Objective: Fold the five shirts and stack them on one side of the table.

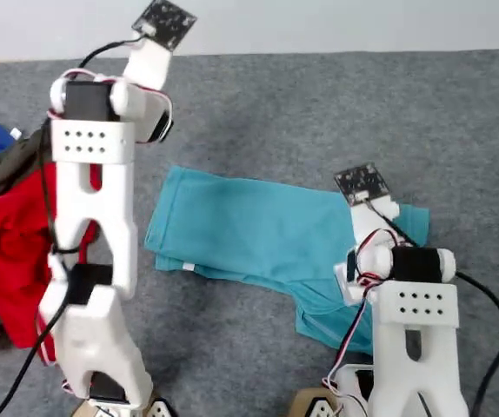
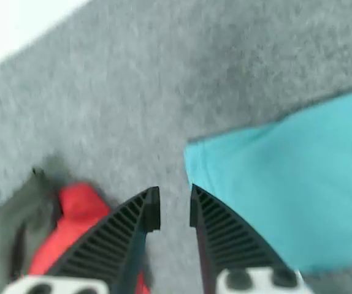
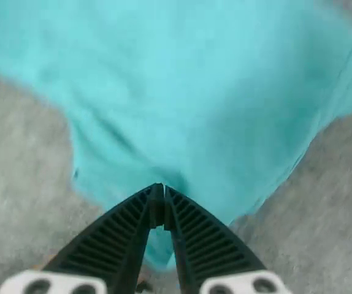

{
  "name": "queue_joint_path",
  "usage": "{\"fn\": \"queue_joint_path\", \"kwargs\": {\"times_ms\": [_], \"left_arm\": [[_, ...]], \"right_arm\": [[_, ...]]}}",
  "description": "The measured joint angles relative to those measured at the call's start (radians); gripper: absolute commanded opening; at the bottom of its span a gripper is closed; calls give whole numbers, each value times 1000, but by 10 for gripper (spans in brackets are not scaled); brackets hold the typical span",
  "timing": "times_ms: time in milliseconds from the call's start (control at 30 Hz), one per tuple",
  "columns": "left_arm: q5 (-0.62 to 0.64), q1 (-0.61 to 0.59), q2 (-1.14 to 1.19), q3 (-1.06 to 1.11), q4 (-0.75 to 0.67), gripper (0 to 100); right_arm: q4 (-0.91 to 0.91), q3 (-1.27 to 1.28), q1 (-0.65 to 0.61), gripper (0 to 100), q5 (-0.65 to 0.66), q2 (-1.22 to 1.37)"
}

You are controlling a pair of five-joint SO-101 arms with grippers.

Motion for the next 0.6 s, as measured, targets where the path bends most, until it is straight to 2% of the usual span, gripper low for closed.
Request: {"fn": "queue_joint_path", "kwargs": {"times_ms": [100, 200, 400, 600], "left_arm": [[3, 2, -100, 153, 0, 97], [3, -5, -172, 265, 0, 97], [3, -58, -287, 379, 0, 97], [3, -132, -377, 474, 0, 97]], "right_arm": [[18, 0, 0, 10, 0, -2], [-51, 25, 0, 10, 0, -2], [-235, 199, 0, 10, 0, -2], [-267, 293, -2, 10, 0, -2]]}}
